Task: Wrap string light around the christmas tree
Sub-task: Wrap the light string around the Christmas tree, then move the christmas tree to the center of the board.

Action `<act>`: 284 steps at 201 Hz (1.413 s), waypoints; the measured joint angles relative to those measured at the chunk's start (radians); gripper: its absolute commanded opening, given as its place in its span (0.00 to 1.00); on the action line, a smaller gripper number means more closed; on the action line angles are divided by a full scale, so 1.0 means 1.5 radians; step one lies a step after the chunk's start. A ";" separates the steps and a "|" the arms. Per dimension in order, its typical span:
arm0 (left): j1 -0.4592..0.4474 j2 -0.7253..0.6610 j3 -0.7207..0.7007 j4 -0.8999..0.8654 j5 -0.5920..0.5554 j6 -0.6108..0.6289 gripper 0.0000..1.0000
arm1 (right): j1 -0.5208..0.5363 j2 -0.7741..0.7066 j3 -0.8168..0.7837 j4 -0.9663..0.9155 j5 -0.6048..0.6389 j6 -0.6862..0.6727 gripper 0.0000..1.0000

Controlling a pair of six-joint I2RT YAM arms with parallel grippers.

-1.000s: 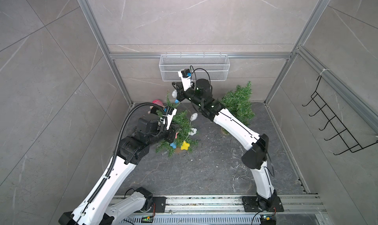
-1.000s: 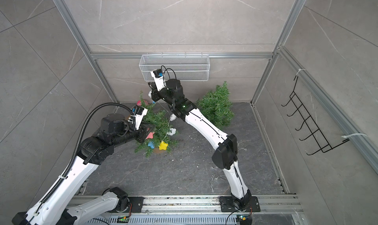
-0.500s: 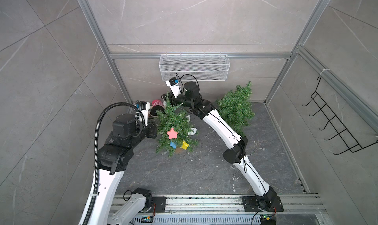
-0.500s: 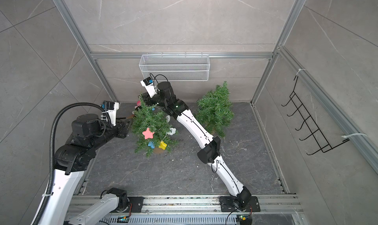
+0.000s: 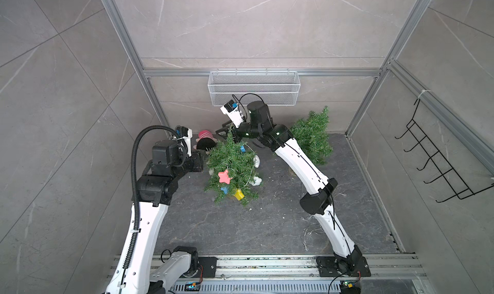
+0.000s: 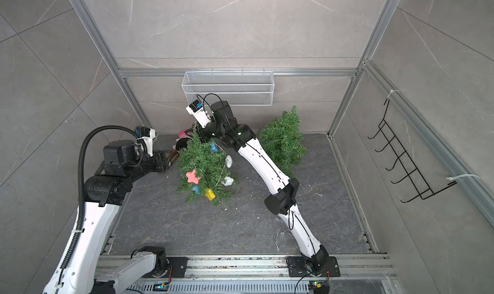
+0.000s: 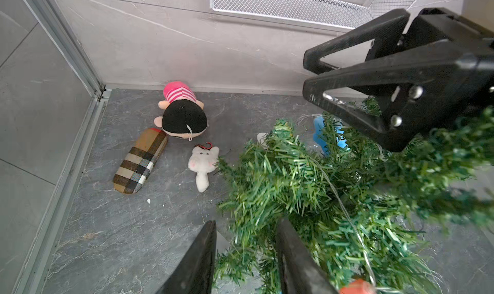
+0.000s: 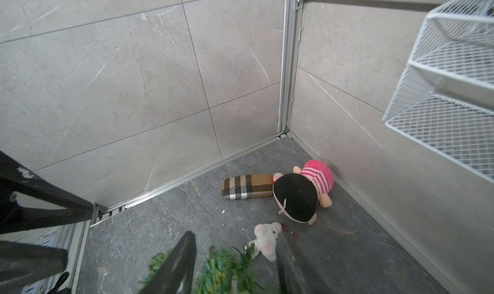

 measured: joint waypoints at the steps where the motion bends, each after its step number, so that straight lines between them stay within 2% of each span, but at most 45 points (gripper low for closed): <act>1: 0.000 0.000 0.000 0.001 0.001 0.000 0.41 | -0.001 -0.001 0.000 0.000 0.000 0.001 0.52; 41: 0.000 0.000 0.000 0.006 0.037 -0.004 0.47 | -0.021 -0.010 0.000 0.009 0.009 0.023 0.53; 92: -0.006 -0.019 -0.034 0.015 0.091 -0.007 0.53 | -0.032 -0.017 0.013 -0.036 0.072 0.045 0.52; 106: -0.028 -0.033 -0.057 0.026 0.092 -0.006 0.57 | -0.046 -0.034 0.000 -0.052 0.078 0.054 0.52; 137: -0.120 -0.036 -0.080 0.049 0.070 0.006 0.61 | -0.076 -0.107 -0.085 -0.075 0.098 0.065 0.52; 160: -0.141 -0.006 -0.057 0.060 0.066 0.013 0.63 | -0.080 -0.163 -0.151 -0.099 0.133 0.077 0.51; 180: -0.141 0.031 -0.020 0.065 0.054 0.016 0.64 | -0.077 -0.242 -0.264 -0.101 0.168 0.094 0.49; 210: -0.140 0.092 0.040 0.084 0.054 0.021 0.64 | -0.076 -0.417 -0.512 -0.072 0.210 0.127 0.48; 235: -0.140 0.129 0.060 0.114 0.072 0.021 0.59 | -0.076 -0.580 -0.739 -0.016 0.234 0.168 0.47; 260: -0.140 0.156 0.060 0.136 0.101 0.022 0.49 | -0.073 -0.718 -0.971 0.047 0.239 0.232 0.43; 284: -0.141 0.170 0.059 0.155 0.125 0.030 0.32 | -0.040 -0.750 -1.154 0.117 0.251 0.300 0.42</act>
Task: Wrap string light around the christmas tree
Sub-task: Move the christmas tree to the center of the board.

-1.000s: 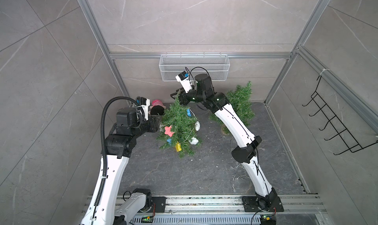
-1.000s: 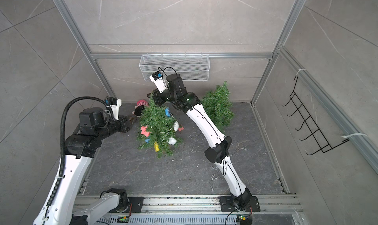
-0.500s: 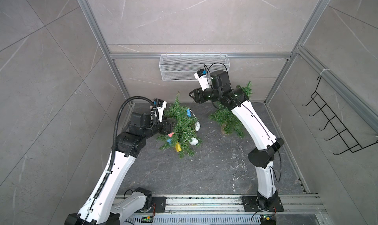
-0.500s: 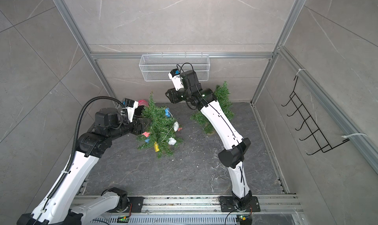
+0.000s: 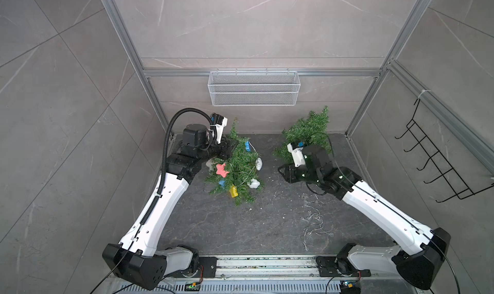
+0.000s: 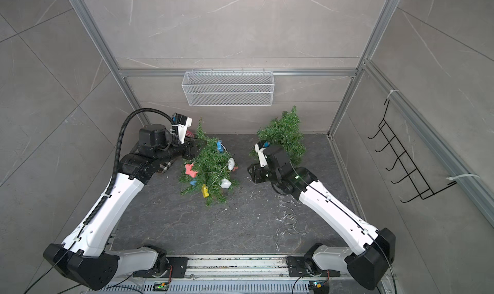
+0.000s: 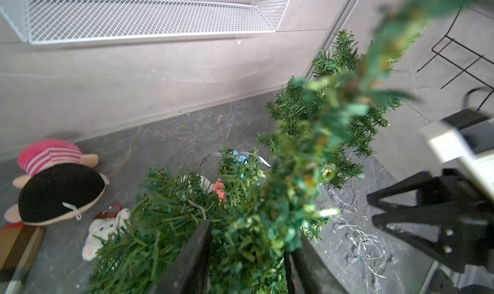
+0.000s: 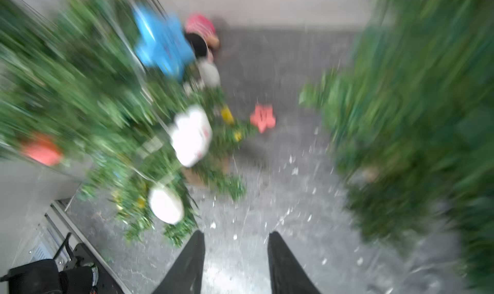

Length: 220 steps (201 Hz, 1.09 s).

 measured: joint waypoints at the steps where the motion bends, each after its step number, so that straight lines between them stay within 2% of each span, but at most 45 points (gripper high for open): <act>1: 0.000 0.000 0.000 0.001 0.001 0.000 0.31 | 0.004 0.002 -0.010 0.006 0.004 0.005 0.42; 25: 0.000 0.001 -0.010 0.022 0.017 0.008 0.16 | 0.100 0.086 -0.134 0.107 0.029 0.067 0.41; 52: 0.000 0.001 -0.024 0.053 0.030 0.019 0.00 | 0.155 0.223 -0.180 0.258 0.036 0.139 0.37; 85: 0.001 -0.001 -0.038 0.077 0.034 0.029 0.00 | 0.159 0.357 -0.166 0.443 0.038 0.211 0.34; 124: 0.008 -0.001 -0.040 0.084 0.017 0.038 0.00 | 0.160 0.466 -0.087 0.567 0.015 0.262 0.33; 169: 0.059 -0.001 -0.040 0.087 -0.020 0.044 0.00 | 0.163 0.563 0.042 0.575 -0.014 0.276 0.32; 220: 0.135 0.004 -0.038 0.092 -0.037 0.050 0.00 | 0.177 0.691 0.244 0.529 -0.041 0.286 0.30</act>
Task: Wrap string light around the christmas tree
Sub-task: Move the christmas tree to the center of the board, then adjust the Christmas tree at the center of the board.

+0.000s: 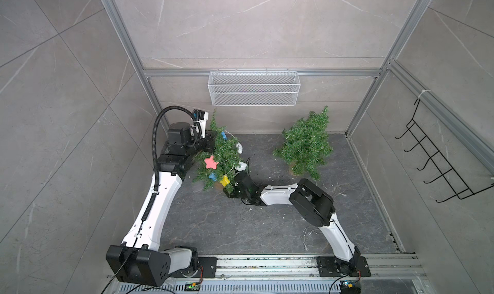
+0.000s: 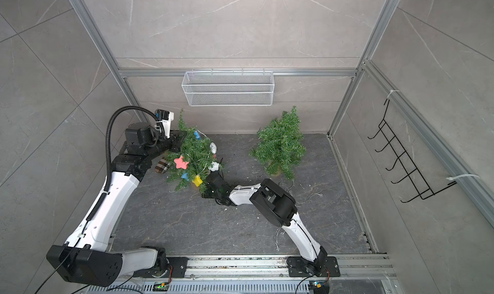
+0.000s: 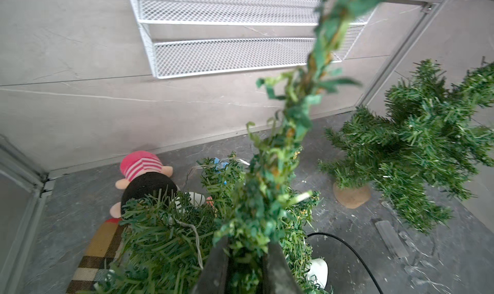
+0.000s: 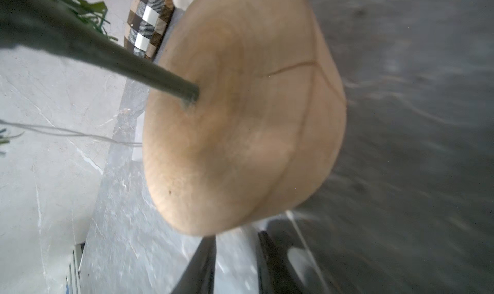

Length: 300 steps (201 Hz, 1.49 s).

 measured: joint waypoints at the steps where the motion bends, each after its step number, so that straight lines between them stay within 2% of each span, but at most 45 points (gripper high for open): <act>1: 0.001 0.000 0.000 0.000 0.000 0.000 0.00 | 0.001 0.002 0.003 -0.001 -0.001 0.000 0.30; 22: 0.015 0.012 0.008 0.006 -0.006 0.004 0.01 | 0.006 0.043 0.077 -0.029 -0.011 0.001 0.29; 54: 0.022 0.017 0.014 -0.002 -0.020 0.004 0.40 | 0.008 0.057 0.107 -0.051 -0.029 0.000 0.31; 68: 0.022 0.017 0.015 -0.025 -0.025 0.001 0.50 | 0.007 0.055 0.105 -0.052 -0.038 0.000 0.33; 87: 0.022 0.012 0.014 -0.055 -0.031 -0.005 0.58 | 0.006 0.037 0.074 -0.046 -0.051 0.001 0.35; 121: 0.022 -0.025 0.011 -0.092 -0.034 -0.014 0.63 | 0.006 -0.014 -0.001 -0.035 -0.069 0.011 0.40; 157: 0.022 -0.058 0.020 -0.122 -0.039 -0.029 0.64 | 0.004 -0.069 -0.084 -0.021 -0.069 0.020 0.46; 203: 0.005 -0.092 0.038 -0.177 -0.106 -0.055 0.64 | -0.005 -0.177 -0.196 -0.045 -0.044 -0.003 0.49; 217: -0.047 -0.105 0.042 -0.195 -0.158 -0.057 0.64 | -0.006 -0.230 -0.232 -0.079 -0.028 -0.036 0.48; 237: -0.183 -0.112 0.053 -0.219 -0.249 -0.056 0.63 | -0.007 -0.317 -0.243 -0.190 0.003 -0.114 0.49; 263: -0.352 -0.095 0.062 -0.234 -0.360 -0.055 0.63 | -0.008 -0.445 -0.209 -0.368 0.089 -0.216 0.50; 284: -0.453 -0.062 0.069 -0.237 -0.431 -0.059 0.63 | -0.027 -0.550 -0.182 -0.477 0.144 -0.262 0.51; 300: -0.506 -0.025 0.068 -0.219 -0.449 -0.074 0.63 | -0.068 -0.611 -0.144 -0.552 0.183 -0.292 0.52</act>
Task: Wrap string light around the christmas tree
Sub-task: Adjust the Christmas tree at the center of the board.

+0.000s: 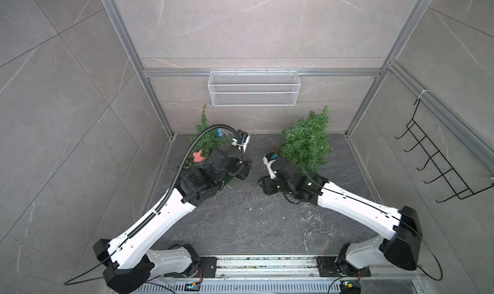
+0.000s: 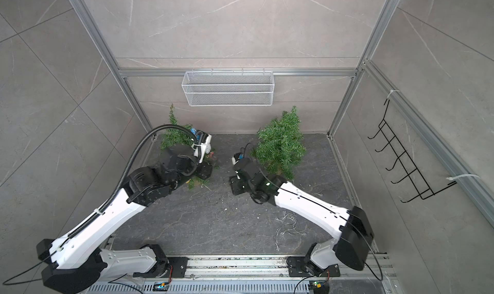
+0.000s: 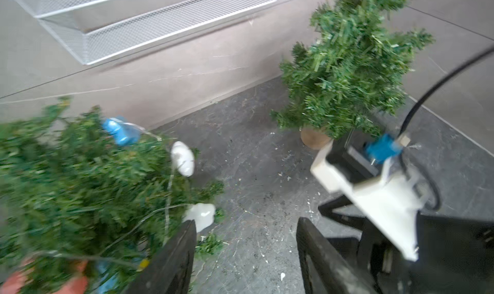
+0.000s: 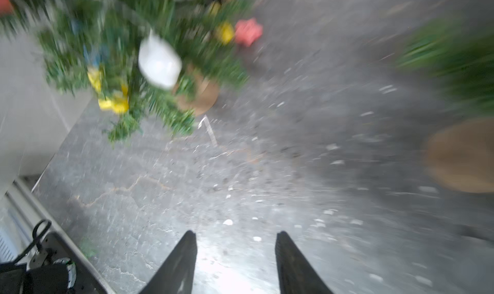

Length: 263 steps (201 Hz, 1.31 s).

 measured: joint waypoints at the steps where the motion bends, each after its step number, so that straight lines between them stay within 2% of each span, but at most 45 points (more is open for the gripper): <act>1: -0.002 0.002 -0.001 0.003 0.001 0.000 0.63 | -0.005 -0.004 0.005 -0.007 0.004 -0.003 0.52; 31: -0.023 0.054 -0.071 0.108 0.050 -0.030 0.63 | -0.102 -0.026 0.137 -0.110 0.076 -0.057 0.56; 68: -0.021 0.158 -0.125 0.222 0.119 -0.062 0.64 | -0.176 -0.022 0.278 -0.169 0.105 -0.092 0.68; 101: -0.019 0.208 -0.168 0.290 0.162 -0.098 0.64 | -0.279 0.015 0.391 -0.194 0.083 -0.094 0.78; 117: -0.018 0.231 -0.168 0.313 0.176 -0.110 0.64 | -0.319 0.054 0.454 -0.210 0.070 -0.095 0.80; 168: -0.013 0.248 -0.168 0.344 0.196 -0.121 0.64 | -0.357 0.170 0.570 -0.218 0.031 -0.117 0.81; 189: -0.012 0.248 -0.169 0.348 0.203 -0.122 0.64 | -0.357 0.218 0.608 -0.214 0.028 -0.131 0.76; 198: -0.012 0.247 -0.172 0.351 0.205 -0.122 0.63 | -0.358 0.225 0.605 -0.204 0.025 -0.137 0.71; 216: -0.009 0.246 -0.185 0.359 0.205 -0.122 0.63 | -0.360 0.226 0.586 -0.184 0.013 -0.146 0.54; 235: -0.006 0.246 -0.197 0.359 0.205 -0.123 0.62 | -0.362 0.225 0.572 -0.162 -0.010 -0.146 0.29; 263: -0.001 0.242 -0.207 0.364 0.205 -0.125 0.62 | -0.362 0.218 0.554 -0.134 -0.058 -0.145 0.13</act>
